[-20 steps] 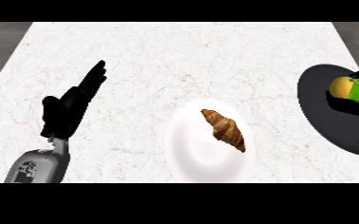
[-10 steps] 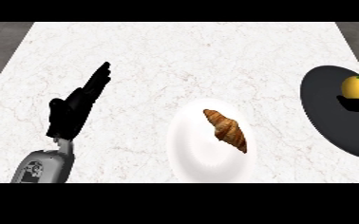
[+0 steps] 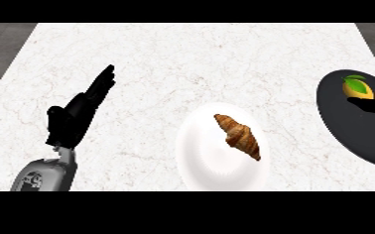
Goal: Pick the lemon from the plate and place it in the pan
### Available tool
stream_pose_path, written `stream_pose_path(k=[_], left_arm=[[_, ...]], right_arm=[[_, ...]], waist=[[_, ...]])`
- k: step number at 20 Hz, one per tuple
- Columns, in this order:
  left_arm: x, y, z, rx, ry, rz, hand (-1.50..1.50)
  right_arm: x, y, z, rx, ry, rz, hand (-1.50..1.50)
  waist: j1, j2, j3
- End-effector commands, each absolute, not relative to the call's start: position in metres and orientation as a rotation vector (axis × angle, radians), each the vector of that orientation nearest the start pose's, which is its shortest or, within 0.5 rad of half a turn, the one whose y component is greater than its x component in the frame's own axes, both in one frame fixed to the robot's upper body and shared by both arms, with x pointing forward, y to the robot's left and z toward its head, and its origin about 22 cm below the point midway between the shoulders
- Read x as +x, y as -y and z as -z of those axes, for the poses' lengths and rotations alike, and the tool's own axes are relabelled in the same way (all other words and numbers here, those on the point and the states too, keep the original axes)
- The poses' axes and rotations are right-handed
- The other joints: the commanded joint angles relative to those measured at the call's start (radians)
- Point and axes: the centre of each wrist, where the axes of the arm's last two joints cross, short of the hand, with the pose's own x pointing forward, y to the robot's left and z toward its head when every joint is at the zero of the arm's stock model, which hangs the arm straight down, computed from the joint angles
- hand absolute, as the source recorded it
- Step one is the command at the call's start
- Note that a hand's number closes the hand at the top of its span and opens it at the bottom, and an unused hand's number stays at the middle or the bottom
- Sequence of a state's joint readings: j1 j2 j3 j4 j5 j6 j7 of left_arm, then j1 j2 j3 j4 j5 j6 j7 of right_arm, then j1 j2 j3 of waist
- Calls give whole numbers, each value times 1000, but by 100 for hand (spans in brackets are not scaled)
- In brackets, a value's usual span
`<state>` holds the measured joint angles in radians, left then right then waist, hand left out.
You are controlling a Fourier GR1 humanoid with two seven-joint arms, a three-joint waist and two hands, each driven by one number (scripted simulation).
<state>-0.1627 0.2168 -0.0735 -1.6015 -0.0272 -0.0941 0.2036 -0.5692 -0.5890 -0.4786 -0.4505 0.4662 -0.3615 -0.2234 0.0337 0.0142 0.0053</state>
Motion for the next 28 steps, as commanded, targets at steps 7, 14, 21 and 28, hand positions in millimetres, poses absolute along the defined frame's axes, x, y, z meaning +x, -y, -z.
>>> stream_pose_path(k=[7, 14, 21, 28], left_arm=[[271, -232, -47, 78, 1524, 363, 0], [278, -248, -55, 97, 1486, 349, 0], [283, -261, -58, 96, 1512, 353, 0], [270, -234, -50, 104, 1498, 346, 0]], right_arm=[[296, 498, -16, -856, 1520, 317, -150], [234, 531, 11, -716, 1608, 289, -150], [199, 547, 18, -731, 1717, 280, -150], [148, 520, 72, -670, 1738, 277, -150]], waist=[[-10, -1, 0], [-29, -9, -3], [-26, -10, -3], [-40, -17, -6]])
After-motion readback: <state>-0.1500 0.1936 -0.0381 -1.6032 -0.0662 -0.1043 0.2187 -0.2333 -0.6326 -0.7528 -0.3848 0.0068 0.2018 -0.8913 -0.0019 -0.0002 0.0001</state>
